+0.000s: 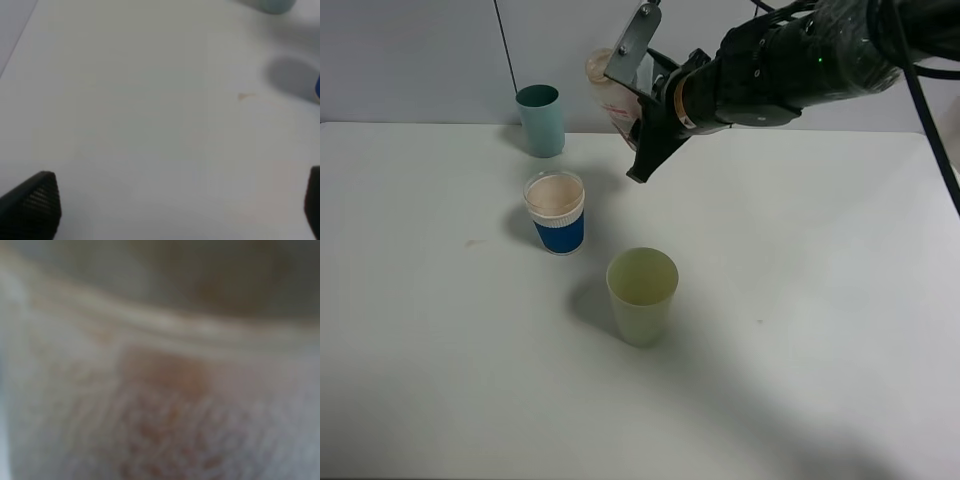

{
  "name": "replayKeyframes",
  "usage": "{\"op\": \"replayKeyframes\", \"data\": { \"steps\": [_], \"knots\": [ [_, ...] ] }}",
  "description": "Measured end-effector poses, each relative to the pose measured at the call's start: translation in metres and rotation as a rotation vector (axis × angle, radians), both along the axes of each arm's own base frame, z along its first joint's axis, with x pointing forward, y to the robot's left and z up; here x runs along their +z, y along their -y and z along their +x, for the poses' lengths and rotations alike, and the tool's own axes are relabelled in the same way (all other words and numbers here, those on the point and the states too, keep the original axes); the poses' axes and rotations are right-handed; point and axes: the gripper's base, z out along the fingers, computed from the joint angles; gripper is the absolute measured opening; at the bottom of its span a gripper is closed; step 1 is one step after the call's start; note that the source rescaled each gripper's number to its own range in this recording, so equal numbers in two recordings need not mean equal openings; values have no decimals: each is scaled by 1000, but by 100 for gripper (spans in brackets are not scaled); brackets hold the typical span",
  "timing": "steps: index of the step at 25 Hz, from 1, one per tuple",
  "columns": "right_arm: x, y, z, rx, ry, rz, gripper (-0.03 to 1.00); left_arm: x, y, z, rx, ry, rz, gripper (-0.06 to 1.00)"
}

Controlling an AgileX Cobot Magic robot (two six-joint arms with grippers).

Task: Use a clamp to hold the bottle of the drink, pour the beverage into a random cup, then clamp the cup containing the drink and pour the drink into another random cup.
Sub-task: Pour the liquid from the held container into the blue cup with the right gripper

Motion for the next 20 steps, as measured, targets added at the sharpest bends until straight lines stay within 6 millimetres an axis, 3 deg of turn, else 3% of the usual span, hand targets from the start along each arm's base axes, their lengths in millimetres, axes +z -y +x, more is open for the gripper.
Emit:
{"op": "replayKeyframes", "data": {
  "steps": [20],
  "knots": [
    [-4, -8, -11, 68, 44, -203, 1, 0, 0, 0, 0, 0, 0, 99]
  ]
}}
